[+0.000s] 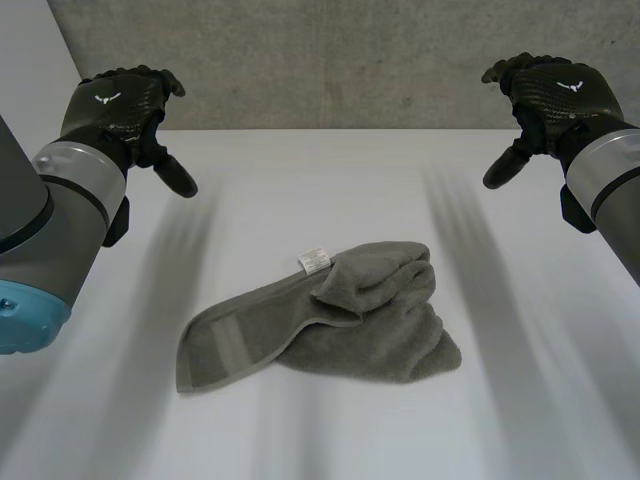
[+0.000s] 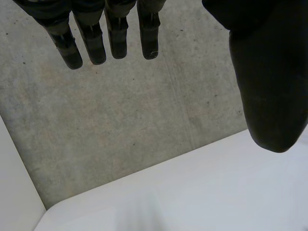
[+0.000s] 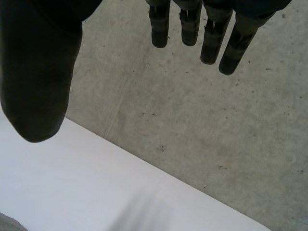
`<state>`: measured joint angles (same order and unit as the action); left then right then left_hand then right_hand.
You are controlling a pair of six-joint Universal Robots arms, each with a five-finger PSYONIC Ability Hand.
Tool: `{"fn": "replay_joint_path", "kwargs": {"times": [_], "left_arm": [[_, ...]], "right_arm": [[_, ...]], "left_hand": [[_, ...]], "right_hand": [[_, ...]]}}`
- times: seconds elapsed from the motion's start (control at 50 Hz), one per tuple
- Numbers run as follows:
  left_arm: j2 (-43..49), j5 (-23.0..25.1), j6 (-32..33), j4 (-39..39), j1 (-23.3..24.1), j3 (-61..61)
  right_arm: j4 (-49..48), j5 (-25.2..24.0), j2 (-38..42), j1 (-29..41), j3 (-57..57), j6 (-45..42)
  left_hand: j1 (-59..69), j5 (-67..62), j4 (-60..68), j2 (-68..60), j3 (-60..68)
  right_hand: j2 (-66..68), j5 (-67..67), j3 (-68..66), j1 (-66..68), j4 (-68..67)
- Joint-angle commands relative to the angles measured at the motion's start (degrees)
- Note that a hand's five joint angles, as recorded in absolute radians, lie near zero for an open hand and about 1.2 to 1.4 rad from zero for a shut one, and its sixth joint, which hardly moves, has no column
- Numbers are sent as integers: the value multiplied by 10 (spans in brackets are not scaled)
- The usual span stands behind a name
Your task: Fold the towel.
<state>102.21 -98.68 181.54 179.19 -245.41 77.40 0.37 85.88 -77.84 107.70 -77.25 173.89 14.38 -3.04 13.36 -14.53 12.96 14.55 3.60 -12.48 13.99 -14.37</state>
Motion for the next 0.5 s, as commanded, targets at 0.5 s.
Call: {"fn": "replay_joint_path", "kwargs": {"times": [0.5], "left_arm": [[10,2,-7,-11,98,158]], "right_arm": [[58,-194,23,46,-55,-267]], "left_hand": [[5,-19,-34,-4,-30]], "right_hand": [[-45,-36,25,-40,44]]}}
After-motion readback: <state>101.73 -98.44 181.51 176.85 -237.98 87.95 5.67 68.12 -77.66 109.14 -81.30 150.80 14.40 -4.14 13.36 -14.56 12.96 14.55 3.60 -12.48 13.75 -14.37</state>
